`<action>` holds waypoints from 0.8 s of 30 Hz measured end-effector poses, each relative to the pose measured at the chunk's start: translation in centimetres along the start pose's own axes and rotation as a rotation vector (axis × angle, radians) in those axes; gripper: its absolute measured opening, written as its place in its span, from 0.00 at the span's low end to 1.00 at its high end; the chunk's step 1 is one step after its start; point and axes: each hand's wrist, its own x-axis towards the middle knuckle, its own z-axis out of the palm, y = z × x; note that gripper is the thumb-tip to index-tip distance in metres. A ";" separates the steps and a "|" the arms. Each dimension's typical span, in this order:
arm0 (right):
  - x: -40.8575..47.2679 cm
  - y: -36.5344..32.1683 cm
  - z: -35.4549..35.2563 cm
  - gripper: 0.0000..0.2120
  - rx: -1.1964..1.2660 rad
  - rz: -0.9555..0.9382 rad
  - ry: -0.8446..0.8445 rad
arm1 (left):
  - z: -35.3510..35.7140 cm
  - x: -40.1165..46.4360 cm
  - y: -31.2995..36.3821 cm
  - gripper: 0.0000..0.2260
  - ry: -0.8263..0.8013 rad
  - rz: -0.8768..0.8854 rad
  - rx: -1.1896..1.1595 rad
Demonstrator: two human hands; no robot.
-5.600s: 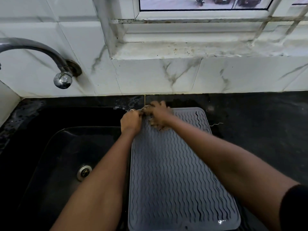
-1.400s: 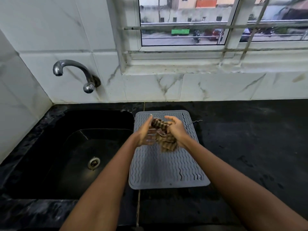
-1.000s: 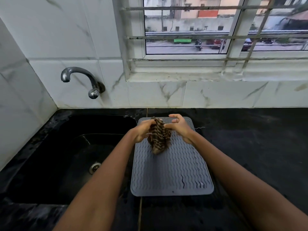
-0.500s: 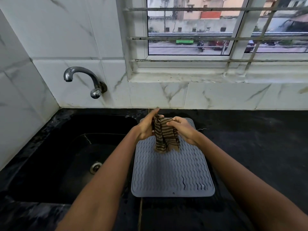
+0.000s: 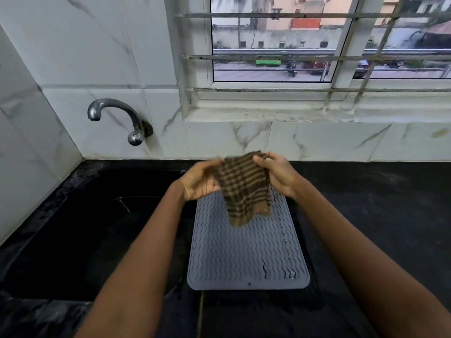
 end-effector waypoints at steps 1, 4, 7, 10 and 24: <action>-0.1 -0.2 -0.2 0.18 0.194 0.017 -0.016 | -0.1 0.1 -0.1 0.25 -0.004 0.023 -0.083; -0.6 1.4 -0.7 0.19 0.269 0.128 -0.150 | -0.2 0.3 -2.0 0.35 -0.030 -0.060 -0.004; -1.2 4.3 -1.3 0.22 -0.058 0.336 -0.156 | -0.4 0.8 -4.3 0.15 0.045 -0.174 0.343; -1.2 5.1 -1.7 0.38 -0.123 0.431 -0.104 | -1.0 1.1 -5.3 0.08 0.167 -0.225 0.515; 0.1 2.8 -1.9 0.33 -0.246 0.179 -0.101 | 0.7 2.0 -4.7 0.06 0.458 -0.087 0.607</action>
